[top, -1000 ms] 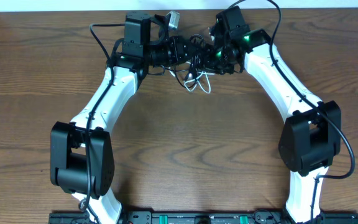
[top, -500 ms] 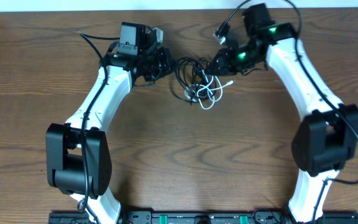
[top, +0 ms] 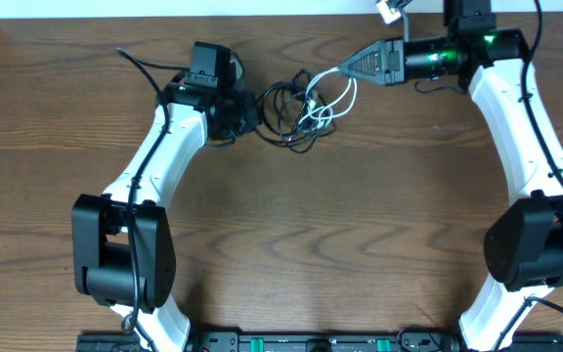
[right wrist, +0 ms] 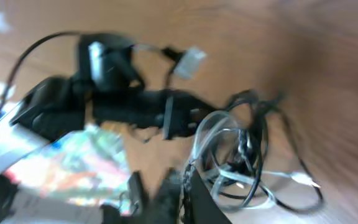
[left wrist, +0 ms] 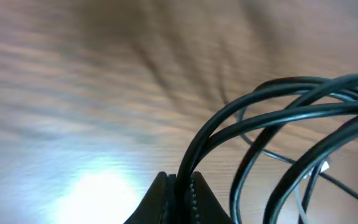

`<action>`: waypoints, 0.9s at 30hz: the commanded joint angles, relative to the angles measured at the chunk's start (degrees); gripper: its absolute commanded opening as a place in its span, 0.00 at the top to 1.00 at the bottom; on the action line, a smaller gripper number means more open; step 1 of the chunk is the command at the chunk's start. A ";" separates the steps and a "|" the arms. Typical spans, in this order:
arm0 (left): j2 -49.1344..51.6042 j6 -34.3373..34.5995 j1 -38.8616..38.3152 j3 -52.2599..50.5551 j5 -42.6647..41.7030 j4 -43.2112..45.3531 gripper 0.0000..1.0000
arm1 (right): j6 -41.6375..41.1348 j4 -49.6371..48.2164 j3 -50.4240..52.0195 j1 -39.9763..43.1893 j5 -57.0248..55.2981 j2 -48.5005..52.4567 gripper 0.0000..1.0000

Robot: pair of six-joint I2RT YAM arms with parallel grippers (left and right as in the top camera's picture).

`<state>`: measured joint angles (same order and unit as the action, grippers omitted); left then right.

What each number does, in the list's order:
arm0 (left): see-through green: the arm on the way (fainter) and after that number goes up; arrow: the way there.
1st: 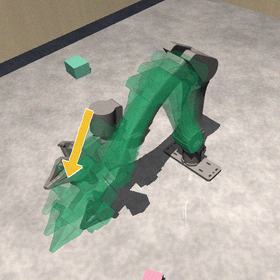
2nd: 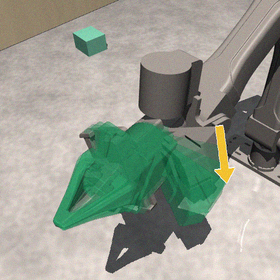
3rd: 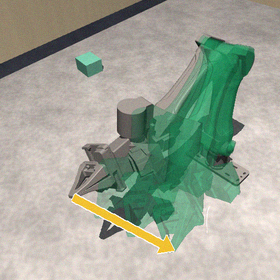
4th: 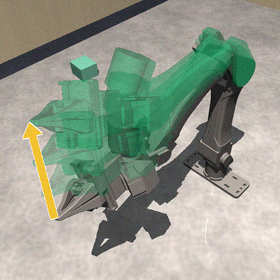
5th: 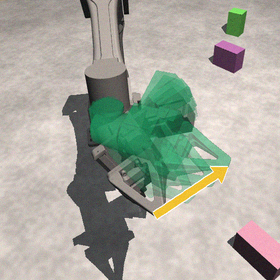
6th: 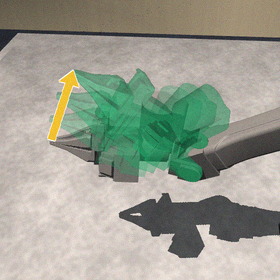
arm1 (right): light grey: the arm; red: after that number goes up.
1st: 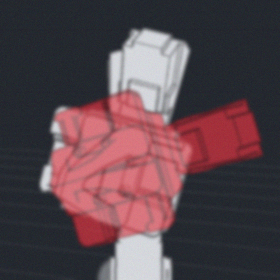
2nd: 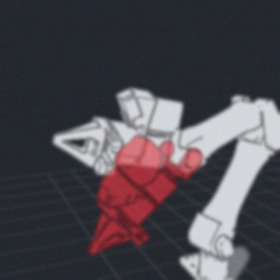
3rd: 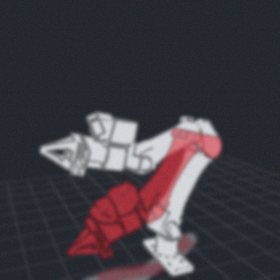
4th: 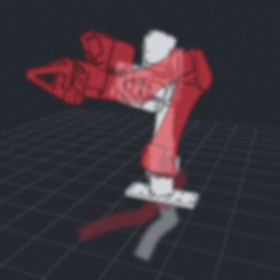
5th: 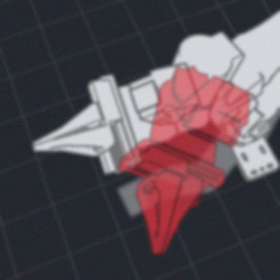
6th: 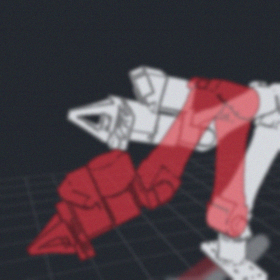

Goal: Untangle cables

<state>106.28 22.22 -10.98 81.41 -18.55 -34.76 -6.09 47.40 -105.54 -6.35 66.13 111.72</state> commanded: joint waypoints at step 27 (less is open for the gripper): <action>0.33 1.38 0.31 0.09 -37.83 21.24 0.93 | 5.53 9.42 -0.42 -4.02 -27.61 -5.35 0.56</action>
<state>106.41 16.75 -10.90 81.01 -49.47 -15.44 -2.00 56.60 -105.73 -8.64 38.81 104.42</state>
